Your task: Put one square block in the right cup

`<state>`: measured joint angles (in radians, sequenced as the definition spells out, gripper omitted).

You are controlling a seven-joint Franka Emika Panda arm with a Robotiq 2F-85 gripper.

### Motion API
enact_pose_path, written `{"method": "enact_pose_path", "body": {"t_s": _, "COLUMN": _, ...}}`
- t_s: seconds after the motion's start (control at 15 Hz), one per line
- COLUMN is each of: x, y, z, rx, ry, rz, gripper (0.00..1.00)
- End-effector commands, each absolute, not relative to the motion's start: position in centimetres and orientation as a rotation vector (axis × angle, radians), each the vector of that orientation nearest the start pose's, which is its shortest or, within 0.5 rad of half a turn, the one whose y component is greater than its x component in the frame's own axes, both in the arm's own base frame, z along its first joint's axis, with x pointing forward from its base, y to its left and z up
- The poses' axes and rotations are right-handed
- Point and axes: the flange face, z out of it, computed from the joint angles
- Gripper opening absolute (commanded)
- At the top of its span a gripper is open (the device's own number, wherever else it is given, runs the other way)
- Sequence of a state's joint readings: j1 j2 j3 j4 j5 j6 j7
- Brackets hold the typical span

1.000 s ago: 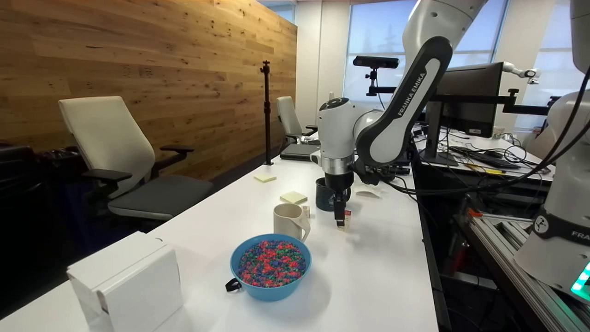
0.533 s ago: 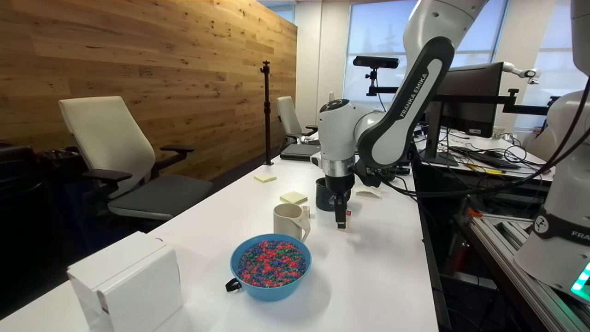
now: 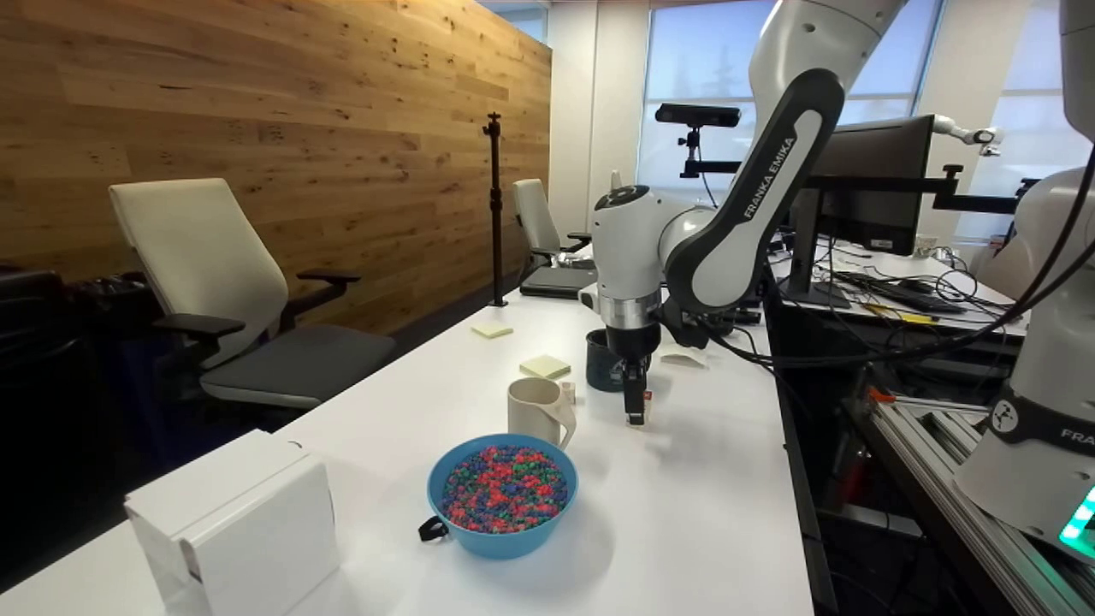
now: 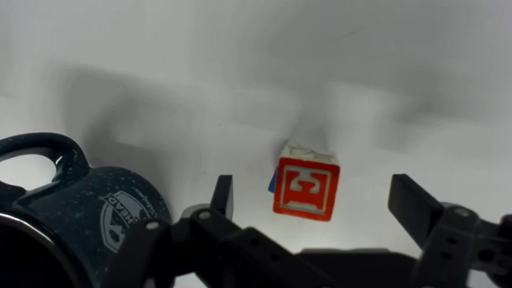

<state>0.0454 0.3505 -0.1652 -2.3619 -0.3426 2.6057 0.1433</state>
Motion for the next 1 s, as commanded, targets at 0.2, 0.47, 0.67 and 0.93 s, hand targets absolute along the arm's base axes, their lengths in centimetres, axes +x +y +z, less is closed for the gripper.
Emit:
{"method": "enact_pose_path", "body": {"t_s": 0.2, "x": 47.1, "y": -5.7, "z": 17.9, "rx": -3.357, "ry": -0.031, "rz": 0.205, "gripper": 1.0}}
{"method": "enact_pose_path", "body": {"t_s": 0.47, "x": 46.7, "y": -5.9, "z": 18.3, "rx": -3.363, "ry": -0.005, "rz": 0.195, "gripper": 1.0}}
{"method": "enact_pose_path", "body": {"t_s": 0.67, "x": 46.8, "y": -6.4, "z": 18.9, "rx": -3.368, "ry": 0.021, "rz": 0.172, "gripper": 1.0}}
{"method": "enact_pose_path", "body": {"t_s": 0.93, "x": 46.7, "y": -6.7, "z": 19.5, "rx": -3.368, "ry": 0.035, "rz": 0.159, "gripper": 1.0}}
